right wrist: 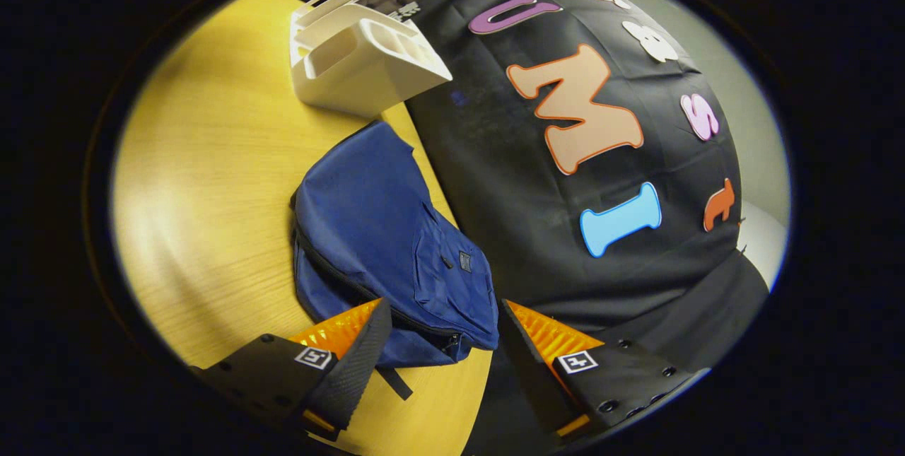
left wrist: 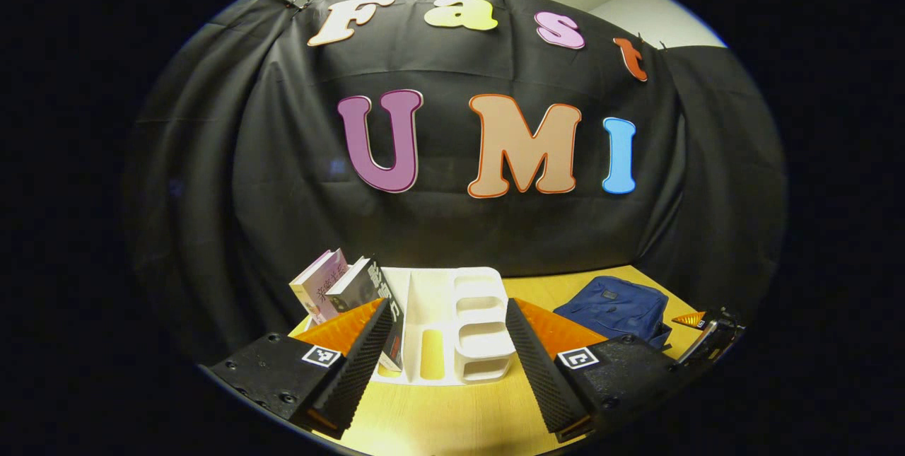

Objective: Open the schoolbag, grab two books from the bookshelf and put them into the schoolbag.

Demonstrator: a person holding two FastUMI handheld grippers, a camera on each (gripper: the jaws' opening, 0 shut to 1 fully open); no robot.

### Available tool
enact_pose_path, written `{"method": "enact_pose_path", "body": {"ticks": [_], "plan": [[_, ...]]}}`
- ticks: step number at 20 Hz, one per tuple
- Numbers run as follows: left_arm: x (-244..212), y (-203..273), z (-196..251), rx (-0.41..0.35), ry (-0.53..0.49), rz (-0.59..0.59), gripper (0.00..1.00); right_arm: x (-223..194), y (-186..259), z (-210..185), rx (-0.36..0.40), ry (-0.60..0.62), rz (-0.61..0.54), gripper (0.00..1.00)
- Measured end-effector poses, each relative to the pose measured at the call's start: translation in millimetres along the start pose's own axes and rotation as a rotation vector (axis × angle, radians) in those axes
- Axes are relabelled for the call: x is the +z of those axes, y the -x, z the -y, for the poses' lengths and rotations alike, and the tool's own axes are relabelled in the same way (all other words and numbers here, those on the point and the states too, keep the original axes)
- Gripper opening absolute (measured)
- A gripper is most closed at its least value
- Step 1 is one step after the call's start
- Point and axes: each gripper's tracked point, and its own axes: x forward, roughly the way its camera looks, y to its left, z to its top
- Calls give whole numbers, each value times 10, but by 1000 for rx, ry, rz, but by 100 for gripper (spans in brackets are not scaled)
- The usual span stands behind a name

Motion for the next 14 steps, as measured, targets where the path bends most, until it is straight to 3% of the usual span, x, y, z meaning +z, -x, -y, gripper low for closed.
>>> {"method": "enact_pose_path", "body": {"ticks": [5, 14], "plan": [[-39, 33, -102, 41, 1, -11, 95, -68, -192, -292, 69, 99, 7, 92], [-82, 58, -150, 74, 14, -19, 95, -38, -461, -337, 69, 119, 6, 92]]}}
